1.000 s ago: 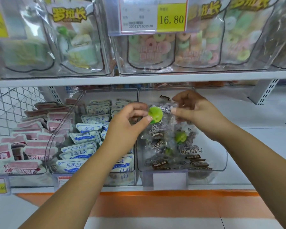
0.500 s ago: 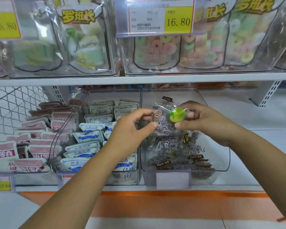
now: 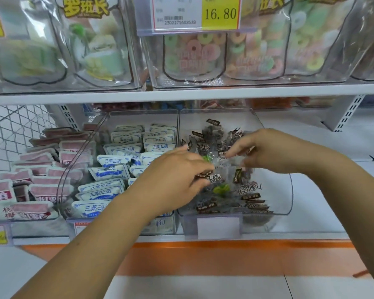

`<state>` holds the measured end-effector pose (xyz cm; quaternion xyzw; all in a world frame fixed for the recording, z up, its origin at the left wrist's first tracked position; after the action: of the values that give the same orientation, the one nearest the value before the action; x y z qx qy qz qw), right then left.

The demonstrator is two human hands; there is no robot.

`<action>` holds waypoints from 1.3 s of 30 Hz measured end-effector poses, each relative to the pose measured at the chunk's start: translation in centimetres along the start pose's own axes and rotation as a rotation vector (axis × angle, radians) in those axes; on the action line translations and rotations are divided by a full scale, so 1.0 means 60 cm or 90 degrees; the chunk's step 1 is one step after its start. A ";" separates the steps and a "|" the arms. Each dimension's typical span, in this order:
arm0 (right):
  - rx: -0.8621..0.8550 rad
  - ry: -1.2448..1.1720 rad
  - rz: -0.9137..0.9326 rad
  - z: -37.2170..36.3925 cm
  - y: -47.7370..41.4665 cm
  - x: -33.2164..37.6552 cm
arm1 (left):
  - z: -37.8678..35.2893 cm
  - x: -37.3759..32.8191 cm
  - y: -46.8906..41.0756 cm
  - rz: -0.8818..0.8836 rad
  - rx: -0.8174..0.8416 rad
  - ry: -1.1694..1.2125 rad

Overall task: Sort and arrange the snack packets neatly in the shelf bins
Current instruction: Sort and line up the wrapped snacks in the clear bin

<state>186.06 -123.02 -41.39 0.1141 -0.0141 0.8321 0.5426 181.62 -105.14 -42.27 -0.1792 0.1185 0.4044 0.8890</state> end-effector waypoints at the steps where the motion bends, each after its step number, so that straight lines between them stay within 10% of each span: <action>1: 0.028 0.024 0.015 -0.006 -0.001 0.006 | -0.004 -0.008 0.000 0.011 0.024 0.021; 6: 0.198 0.230 0.072 -0.109 -0.041 0.009 | -0.047 -0.033 -0.004 0.039 0.194 -0.030; 24: -0.052 -0.035 -0.032 0.019 -0.011 -0.037 | -0.051 -0.005 -0.059 0.141 0.468 -0.010; 32: -0.128 -0.241 -0.042 0.011 -0.007 -0.035 | 0.017 0.029 -0.036 0.183 -0.135 0.233; 39: -0.162 -0.295 -0.018 0.010 -0.010 -0.017 | 0.014 0.037 -0.036 0.184 -0.202 0.275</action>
<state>187.10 -123.79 -41.09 0.2325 -0.2409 0.7677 0.5464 184.76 -104.60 -41.84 -0.3790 0.2642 0.4926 0.7375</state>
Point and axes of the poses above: each hand's wrist, its own y-axis away from the middle knuckle, its own z-axis out of the back of the hand, x = y × z, the point moved 5 cm from there along -y, towards the middle knuckle, and after that the axes turned 15 degrees about y, right-handed, at the moved point
